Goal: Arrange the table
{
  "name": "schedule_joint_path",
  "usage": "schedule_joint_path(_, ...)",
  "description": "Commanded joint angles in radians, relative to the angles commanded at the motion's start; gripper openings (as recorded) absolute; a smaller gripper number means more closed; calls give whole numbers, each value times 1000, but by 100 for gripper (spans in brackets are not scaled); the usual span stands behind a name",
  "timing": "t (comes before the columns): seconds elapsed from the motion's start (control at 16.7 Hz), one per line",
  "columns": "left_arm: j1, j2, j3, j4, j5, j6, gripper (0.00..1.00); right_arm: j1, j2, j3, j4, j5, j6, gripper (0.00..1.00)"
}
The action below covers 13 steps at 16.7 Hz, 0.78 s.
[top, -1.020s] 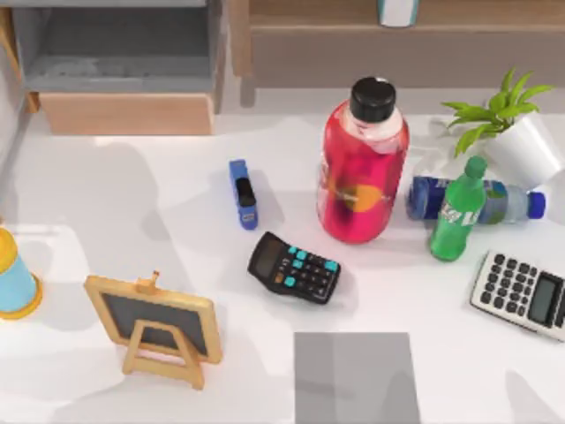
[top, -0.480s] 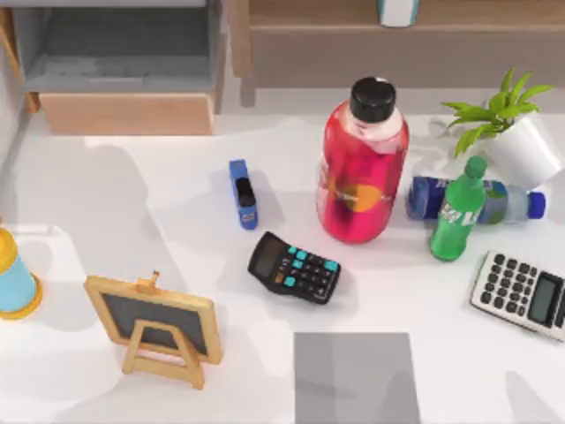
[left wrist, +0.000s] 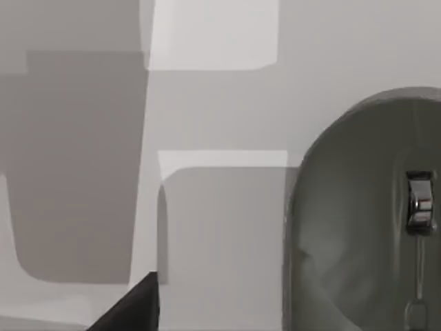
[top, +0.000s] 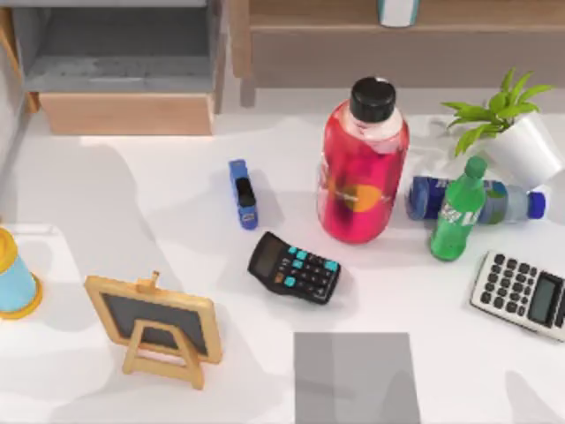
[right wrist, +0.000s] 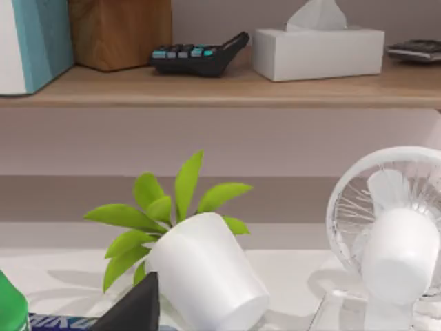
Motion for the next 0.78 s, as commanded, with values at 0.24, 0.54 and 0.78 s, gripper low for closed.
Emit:
schedule_joint_path(0.24, 0, 0, 0, 0, 0, 0, 92, 0, 0, 0, 0, 0, 0, 100)
schedule_joint_path(0.54, 0, 0, 0, 0, 0, 0, 55, 0, 0, 0, 0, 0, 0, 100)
schedule_joint_path(0.78, 0, 0, 0, 0, 0, 0, 25, 0, 0, 0, 0, 0, 0, 100)
